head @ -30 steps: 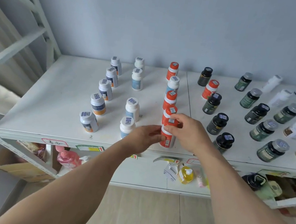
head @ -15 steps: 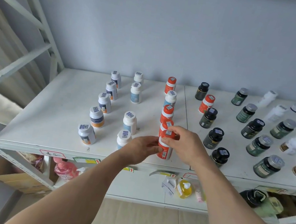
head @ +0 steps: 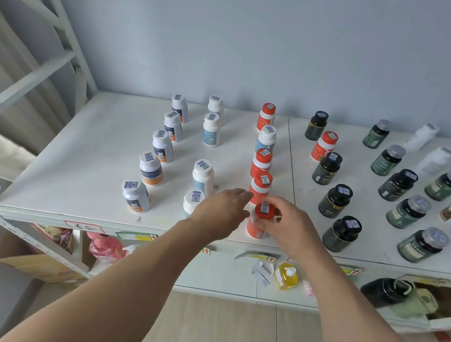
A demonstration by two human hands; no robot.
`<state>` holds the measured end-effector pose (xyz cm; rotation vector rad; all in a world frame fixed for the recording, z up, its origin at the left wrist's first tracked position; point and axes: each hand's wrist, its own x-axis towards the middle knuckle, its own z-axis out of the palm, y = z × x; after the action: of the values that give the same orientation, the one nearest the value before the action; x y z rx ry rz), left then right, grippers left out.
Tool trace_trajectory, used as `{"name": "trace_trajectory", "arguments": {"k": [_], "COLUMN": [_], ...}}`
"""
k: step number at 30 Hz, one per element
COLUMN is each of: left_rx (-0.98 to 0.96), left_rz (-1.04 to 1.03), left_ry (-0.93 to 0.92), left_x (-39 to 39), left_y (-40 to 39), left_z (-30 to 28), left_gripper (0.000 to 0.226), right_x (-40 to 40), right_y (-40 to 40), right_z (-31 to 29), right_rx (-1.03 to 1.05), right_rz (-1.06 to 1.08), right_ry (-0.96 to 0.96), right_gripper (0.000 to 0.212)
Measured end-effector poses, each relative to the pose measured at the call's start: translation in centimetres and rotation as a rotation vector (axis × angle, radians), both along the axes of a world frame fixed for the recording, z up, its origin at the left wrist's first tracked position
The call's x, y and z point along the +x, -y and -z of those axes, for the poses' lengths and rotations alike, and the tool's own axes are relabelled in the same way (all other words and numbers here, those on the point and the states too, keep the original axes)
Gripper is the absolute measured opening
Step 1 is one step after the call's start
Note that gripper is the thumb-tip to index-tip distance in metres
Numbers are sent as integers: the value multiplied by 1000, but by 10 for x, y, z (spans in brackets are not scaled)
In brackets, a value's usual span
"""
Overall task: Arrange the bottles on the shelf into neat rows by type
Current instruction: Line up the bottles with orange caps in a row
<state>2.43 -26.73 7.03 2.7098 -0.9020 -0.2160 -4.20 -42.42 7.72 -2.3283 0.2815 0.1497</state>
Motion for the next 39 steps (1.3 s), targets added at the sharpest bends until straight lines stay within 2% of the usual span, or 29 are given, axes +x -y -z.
{"name": "trace_trajectory", "arguments": {"k": [3, 7, 12, 16, 22, 26, 30, 35, 39], "left_rx": [-36, -47, 6, 123, 162, 176, -1, -301, -476], "left_rz": [-14, -50, -78, -87, -87, -68, -115, -175, -182], "left_ry": [34, 50, 88, 124, -30, -120, -278, -536, -731], "left_x": [7, 17, 32, 45, 60, 62, 69, 80, 88], "left_y": [4, 9, 18, 22, 29, 31, 33, 29, 21], "left_z": [-6, -14, -17, -17, -21, -18, -24, -32, -37], "left_gripper": [45, 48, 50, 47, 63, 66, 61, 39, 38], "right_x": [3, 24, 63, 80, 88, 86, 91, 97, 103], "right_y": [6, 16, 21, 25, 37, 38, 42, 41, 37], "right_z": [-7, -20, -23, -14, -8, -12, -22, -37, -45], "right_rx": [38, -24, -97, -108, -65, 1, -7, 15, 15], "right_rz": [37, 82, -47, -139, -168, -149, -125, -94, -75], "right_ry": [24, 73, -34, -110, -78, -73, -39, 13, 34], "right_gripper": [48, 49, 57, 58, 47, 59, 62, 56, 50]}}
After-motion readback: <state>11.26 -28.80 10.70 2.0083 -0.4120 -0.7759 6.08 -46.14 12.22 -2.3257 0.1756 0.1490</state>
